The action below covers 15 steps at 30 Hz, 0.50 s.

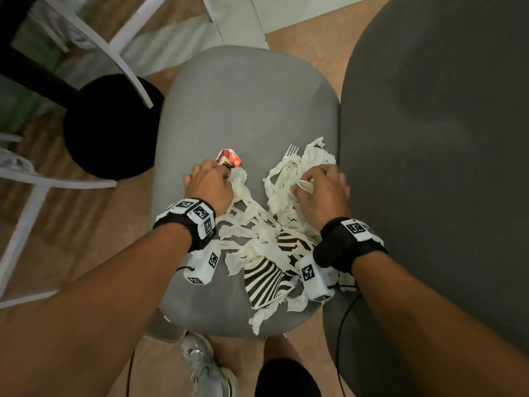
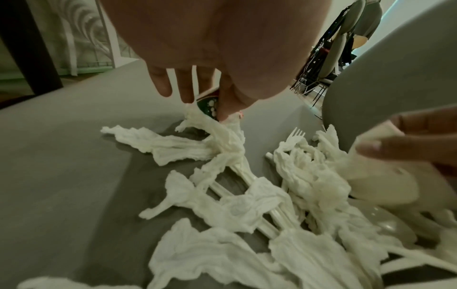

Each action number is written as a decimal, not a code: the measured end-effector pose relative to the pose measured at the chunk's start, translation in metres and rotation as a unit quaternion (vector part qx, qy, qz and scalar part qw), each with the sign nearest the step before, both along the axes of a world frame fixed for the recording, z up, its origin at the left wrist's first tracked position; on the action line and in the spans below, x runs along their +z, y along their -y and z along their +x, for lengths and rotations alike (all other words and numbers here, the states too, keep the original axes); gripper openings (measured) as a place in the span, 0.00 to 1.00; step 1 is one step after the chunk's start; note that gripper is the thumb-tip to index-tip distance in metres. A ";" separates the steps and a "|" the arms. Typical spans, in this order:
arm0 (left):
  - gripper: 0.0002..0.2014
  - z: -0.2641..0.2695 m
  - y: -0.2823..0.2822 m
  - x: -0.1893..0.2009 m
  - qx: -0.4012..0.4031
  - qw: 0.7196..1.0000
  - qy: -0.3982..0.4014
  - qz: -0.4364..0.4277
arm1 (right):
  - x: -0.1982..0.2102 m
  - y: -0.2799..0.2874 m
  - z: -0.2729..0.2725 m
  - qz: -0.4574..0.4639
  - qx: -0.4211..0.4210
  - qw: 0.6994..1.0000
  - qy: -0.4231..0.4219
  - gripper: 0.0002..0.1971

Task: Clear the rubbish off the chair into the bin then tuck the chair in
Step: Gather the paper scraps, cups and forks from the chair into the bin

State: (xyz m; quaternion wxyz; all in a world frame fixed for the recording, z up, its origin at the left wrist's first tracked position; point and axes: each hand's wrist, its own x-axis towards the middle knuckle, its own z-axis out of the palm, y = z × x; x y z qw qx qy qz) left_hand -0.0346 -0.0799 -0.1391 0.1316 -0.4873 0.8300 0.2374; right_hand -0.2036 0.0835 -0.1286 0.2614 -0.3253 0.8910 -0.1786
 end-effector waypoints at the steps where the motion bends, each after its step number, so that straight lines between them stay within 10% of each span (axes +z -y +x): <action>1: 0.20 0.003 -0.001 0.001 -0.004 1.000 -0.010 -0.005 | 0.001 0.003 0.003 -0.013 0.003 1.000 0.001 0.07; 15: 0.04 0.108 -0.015 0.010 0.187 0.951 -0.246 0.011 | 0.029 0.044 0.120 -0.123 0.052 0.985 0.108 0.15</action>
